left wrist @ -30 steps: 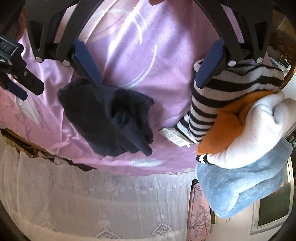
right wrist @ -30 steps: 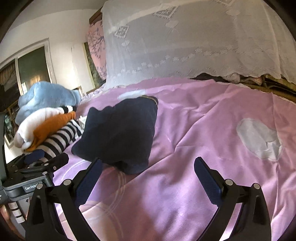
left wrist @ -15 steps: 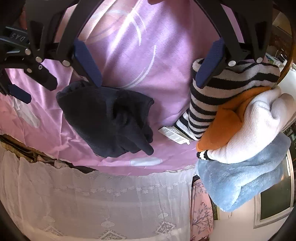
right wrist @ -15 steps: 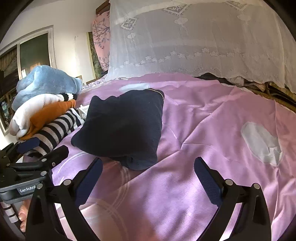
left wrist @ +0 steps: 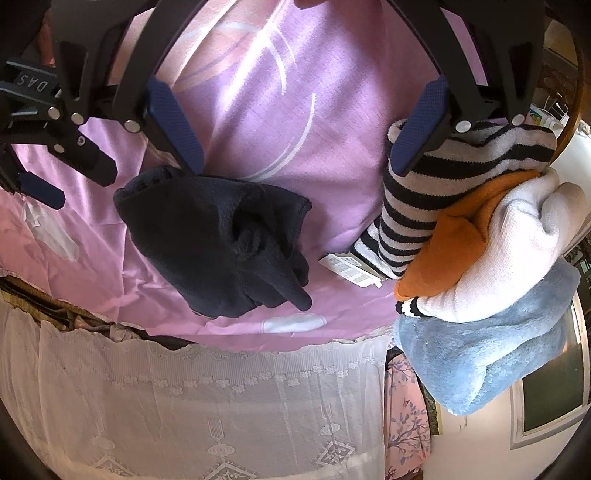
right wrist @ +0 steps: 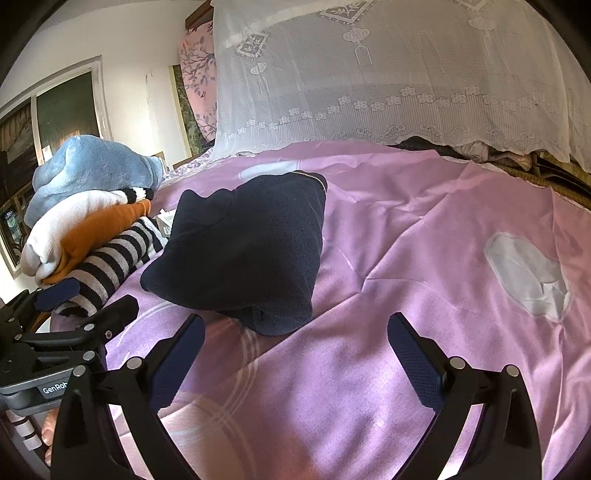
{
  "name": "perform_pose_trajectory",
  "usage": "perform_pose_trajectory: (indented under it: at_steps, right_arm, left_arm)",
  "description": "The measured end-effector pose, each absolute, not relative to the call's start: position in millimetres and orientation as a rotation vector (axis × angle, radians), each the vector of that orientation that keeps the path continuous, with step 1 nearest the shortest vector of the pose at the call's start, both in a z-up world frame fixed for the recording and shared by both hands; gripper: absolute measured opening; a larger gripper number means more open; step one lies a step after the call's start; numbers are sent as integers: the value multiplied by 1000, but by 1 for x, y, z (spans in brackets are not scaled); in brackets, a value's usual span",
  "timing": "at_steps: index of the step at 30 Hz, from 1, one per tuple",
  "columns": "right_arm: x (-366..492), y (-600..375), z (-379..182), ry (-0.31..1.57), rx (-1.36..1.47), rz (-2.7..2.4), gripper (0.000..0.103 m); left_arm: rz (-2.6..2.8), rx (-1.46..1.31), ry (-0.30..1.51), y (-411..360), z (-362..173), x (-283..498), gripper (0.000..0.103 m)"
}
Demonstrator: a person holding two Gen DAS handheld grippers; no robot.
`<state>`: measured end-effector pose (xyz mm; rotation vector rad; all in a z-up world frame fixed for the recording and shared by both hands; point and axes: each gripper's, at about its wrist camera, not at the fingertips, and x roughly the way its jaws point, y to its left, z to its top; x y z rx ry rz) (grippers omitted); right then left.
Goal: Fold small clothes
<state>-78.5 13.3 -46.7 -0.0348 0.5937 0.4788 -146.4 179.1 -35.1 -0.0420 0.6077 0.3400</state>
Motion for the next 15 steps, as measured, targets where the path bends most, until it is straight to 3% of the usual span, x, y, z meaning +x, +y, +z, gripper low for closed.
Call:
perform_pose_trajectory:
  at_steps: [15]
  right_arm:
    - [-77, 14, -48, 605, -28, 478, 100]
  left_arm:
    - [359, -10, 573, 175, -32, -149, 99]
